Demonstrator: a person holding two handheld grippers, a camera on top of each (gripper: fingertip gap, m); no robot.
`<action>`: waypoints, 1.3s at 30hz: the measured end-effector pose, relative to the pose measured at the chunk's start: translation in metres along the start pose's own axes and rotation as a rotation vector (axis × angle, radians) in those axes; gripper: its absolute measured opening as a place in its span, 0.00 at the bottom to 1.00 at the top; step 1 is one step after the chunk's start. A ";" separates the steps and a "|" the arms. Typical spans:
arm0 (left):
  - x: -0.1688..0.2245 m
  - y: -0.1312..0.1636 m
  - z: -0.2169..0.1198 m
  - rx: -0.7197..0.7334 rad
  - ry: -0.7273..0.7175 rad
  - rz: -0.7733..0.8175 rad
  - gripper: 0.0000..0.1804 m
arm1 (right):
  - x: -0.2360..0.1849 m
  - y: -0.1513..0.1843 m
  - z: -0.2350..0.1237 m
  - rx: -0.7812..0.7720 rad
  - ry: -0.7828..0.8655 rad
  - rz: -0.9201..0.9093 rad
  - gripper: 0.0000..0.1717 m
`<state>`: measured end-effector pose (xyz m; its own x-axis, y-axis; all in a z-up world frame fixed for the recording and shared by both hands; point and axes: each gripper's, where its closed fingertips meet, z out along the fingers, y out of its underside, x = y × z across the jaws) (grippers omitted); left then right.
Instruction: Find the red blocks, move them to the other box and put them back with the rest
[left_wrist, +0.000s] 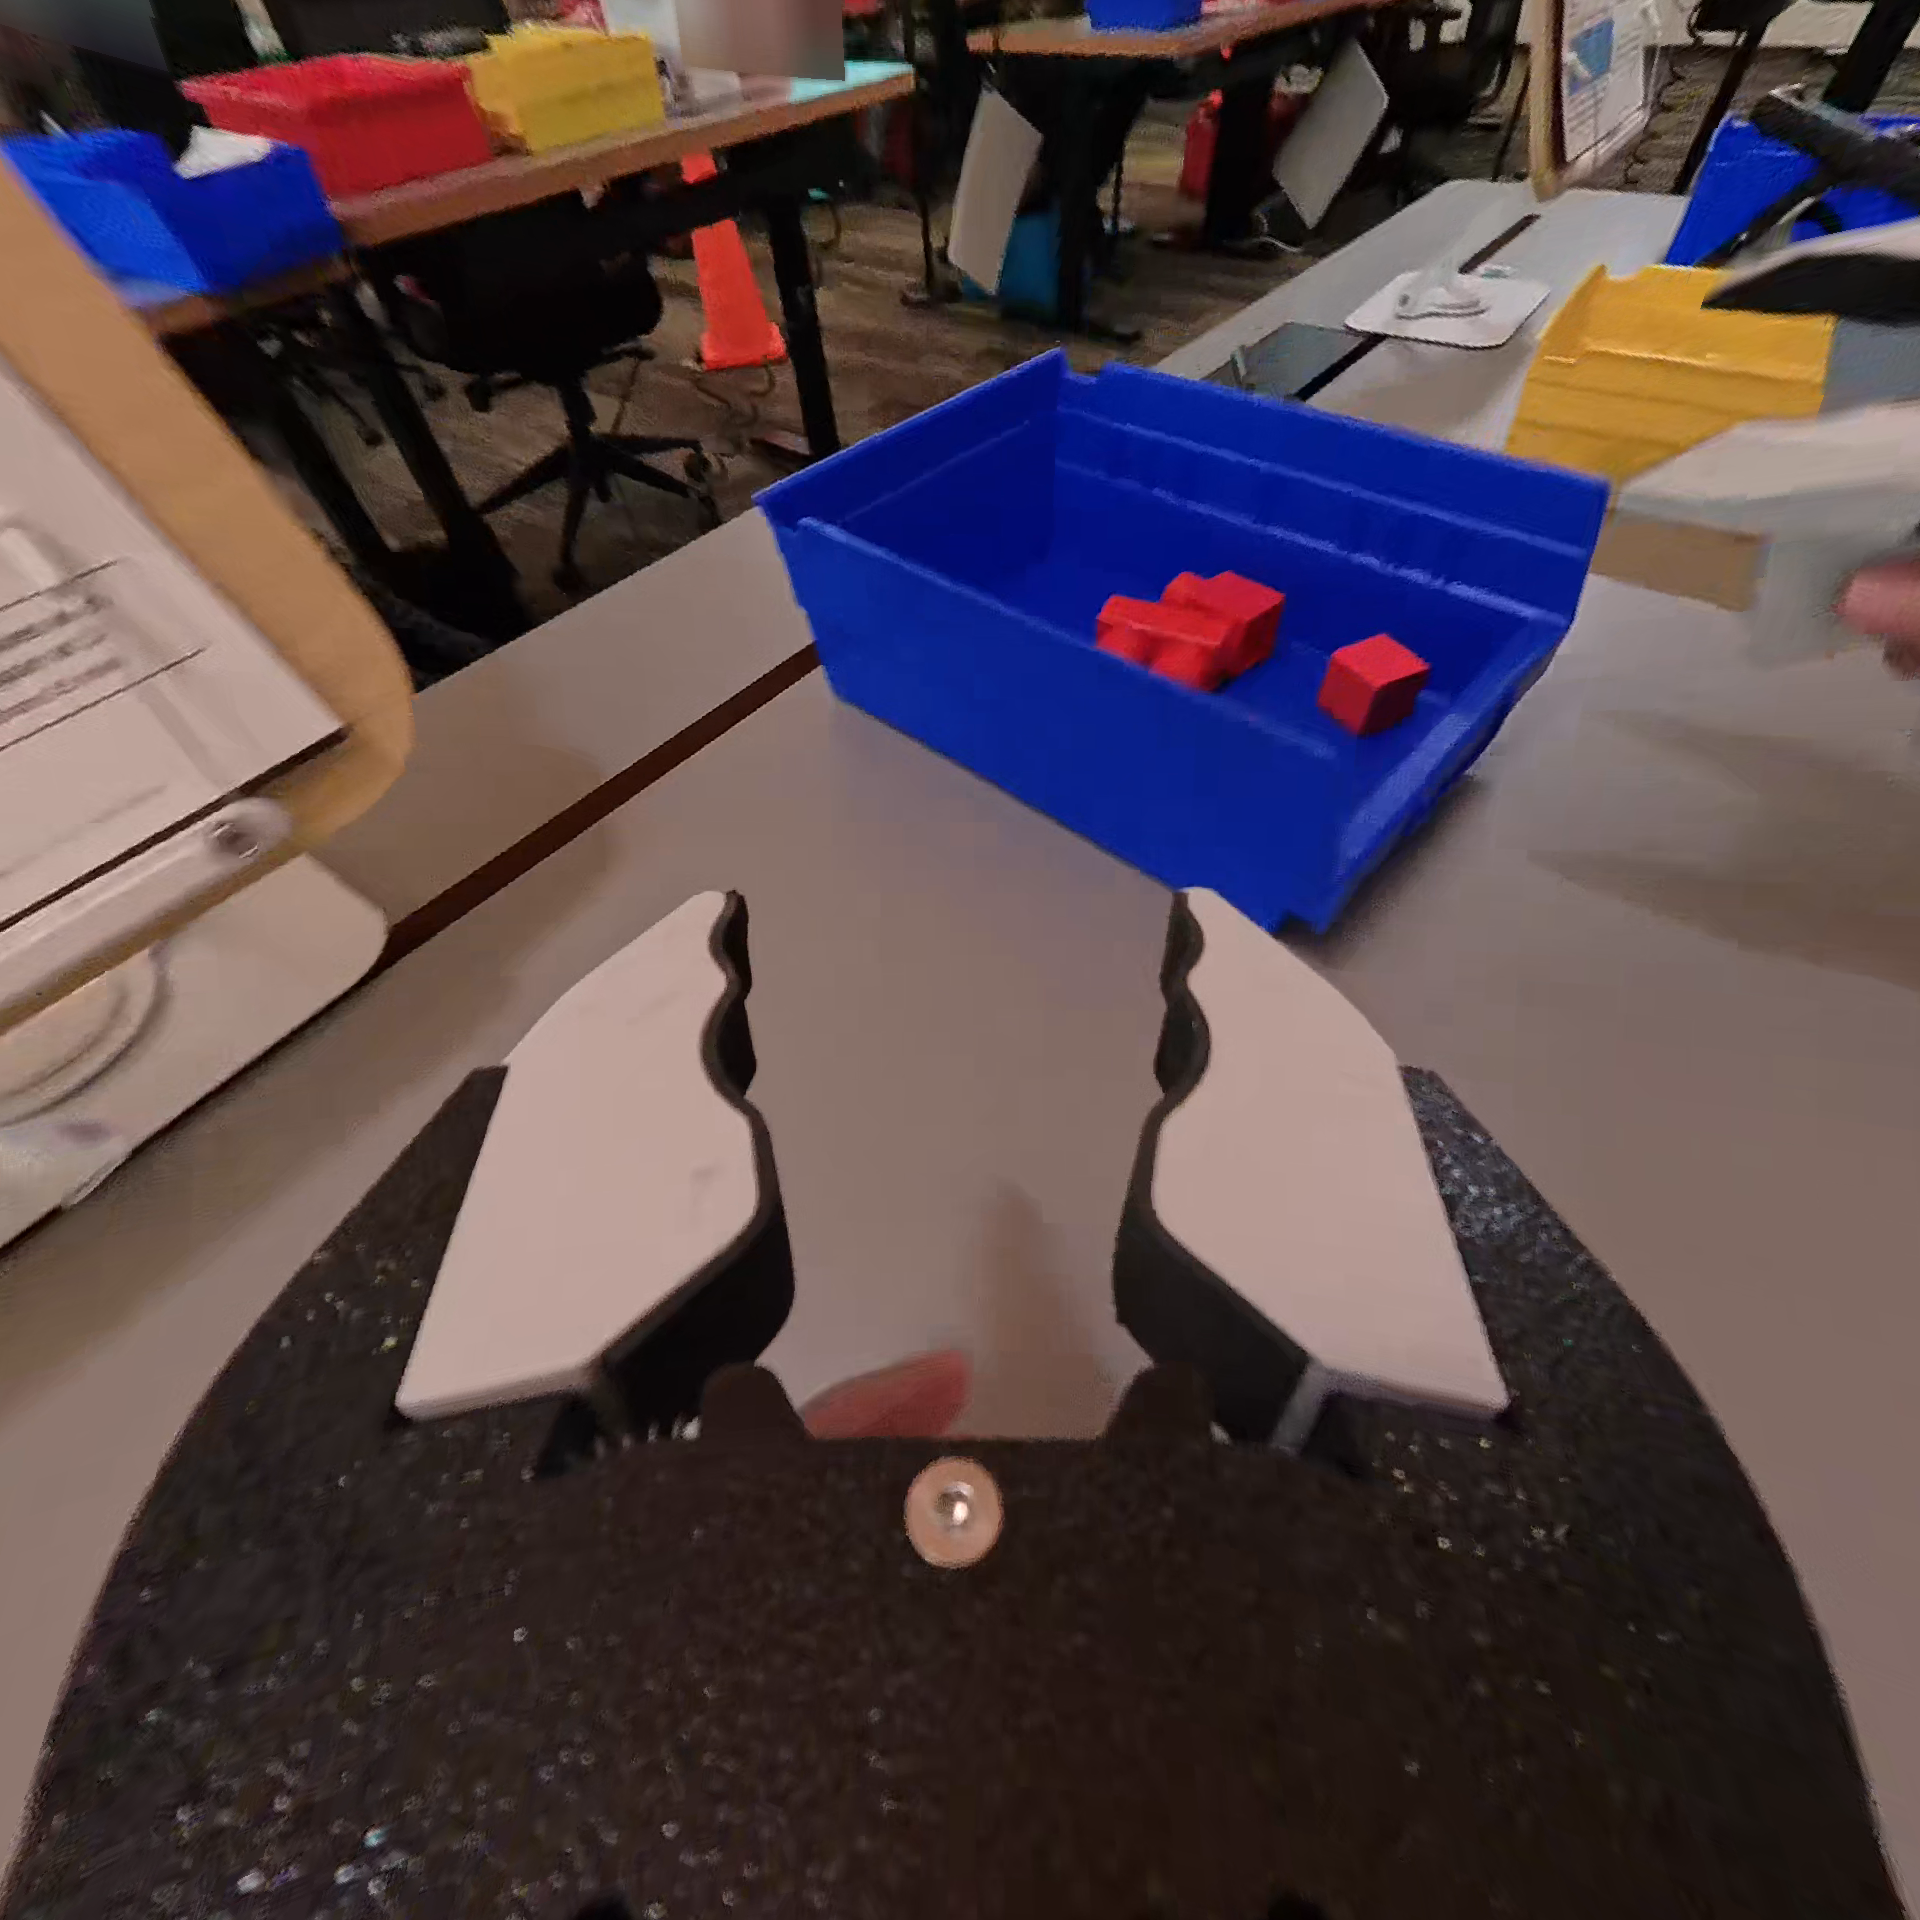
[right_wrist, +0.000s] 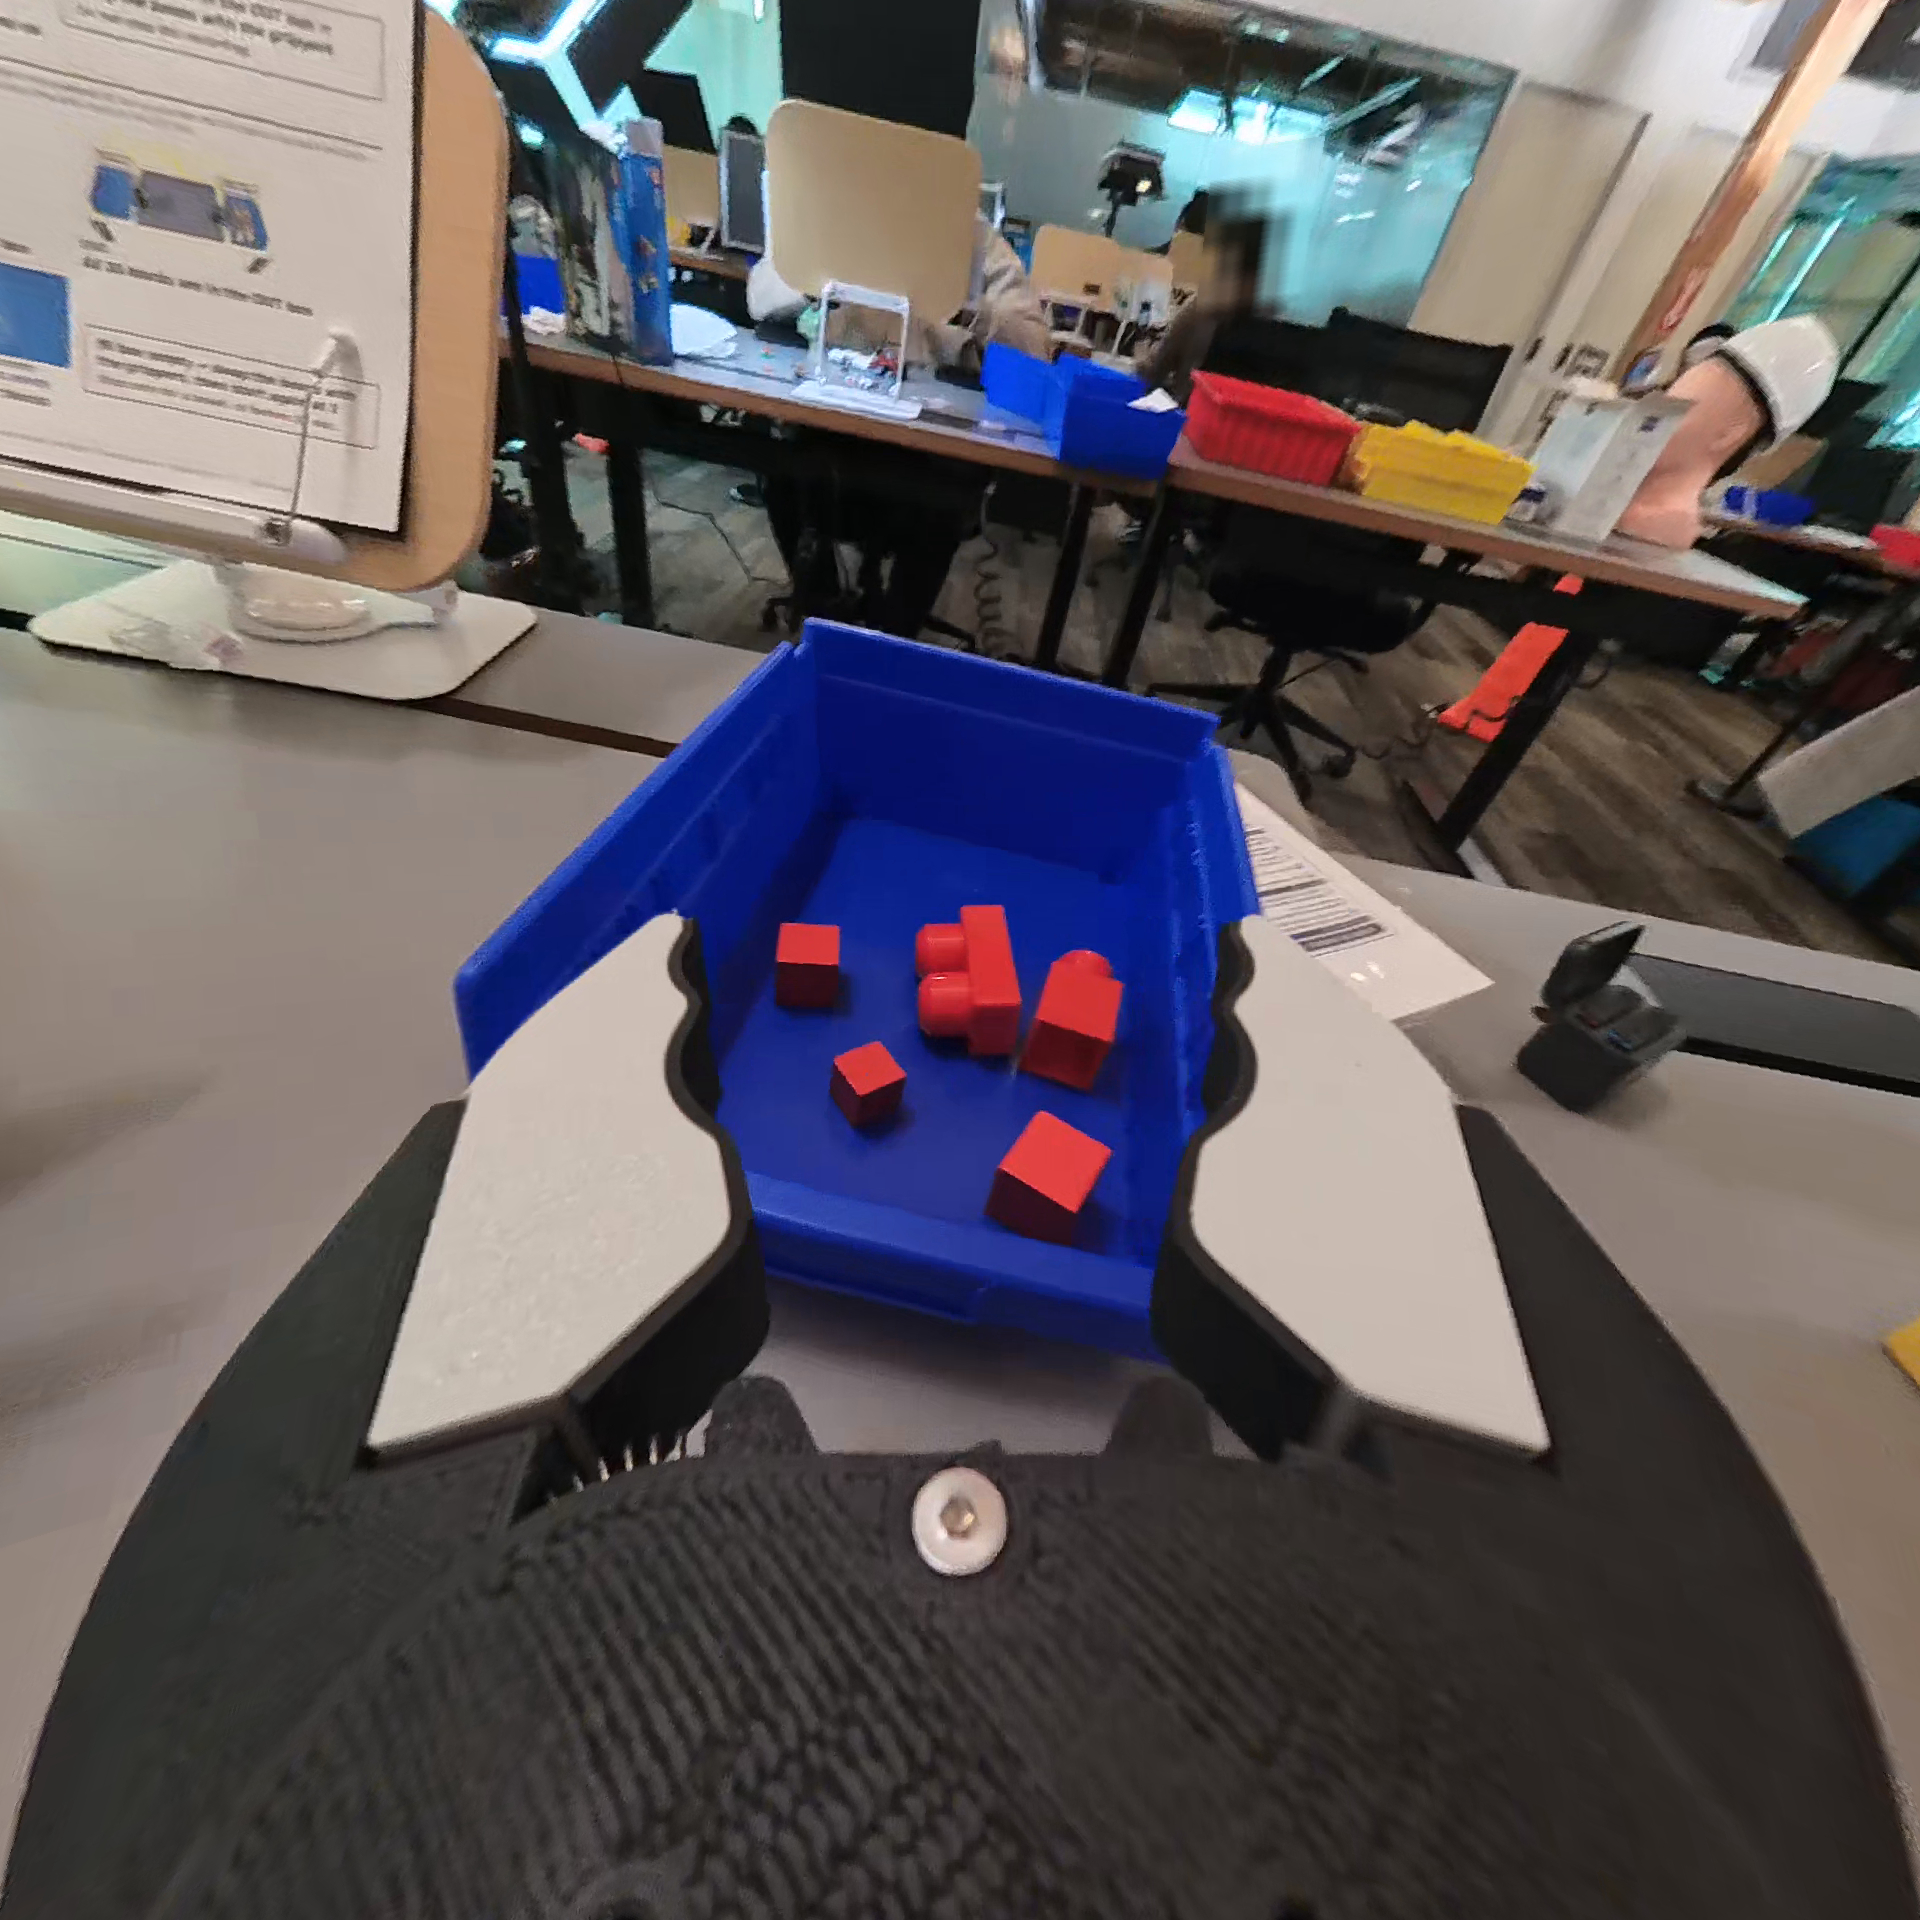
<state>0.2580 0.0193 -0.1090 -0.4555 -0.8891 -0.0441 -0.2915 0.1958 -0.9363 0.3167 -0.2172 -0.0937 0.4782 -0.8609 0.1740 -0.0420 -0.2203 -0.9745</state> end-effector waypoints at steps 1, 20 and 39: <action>0.009 -0.013 0.014 -0.010 0.027 -0.030 0.44 | 0.003 -0.001 -0.002 0.012 0.015 -0.001 0.54; 0.017 0.004 0.203 -0.683 -0.086 -0.449 0.47 | 0.052 0.057 -0.022 -0.242 0.195 -0.064 0.53; -0.013 0.051 0.219 -0.853 -0.143 -0.447 0.04 | 0.070 0.066 -0.054 -0.235 0.211 -0.023 0.51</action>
<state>0.4330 -0.0495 -0.2326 -0.0647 -0.9850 0.1599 -0.9499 0.0117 -0.3122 0.3001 -0.3163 -0.1379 0.2898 -0.9252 0.2449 -0.2463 -0.3194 -0.9150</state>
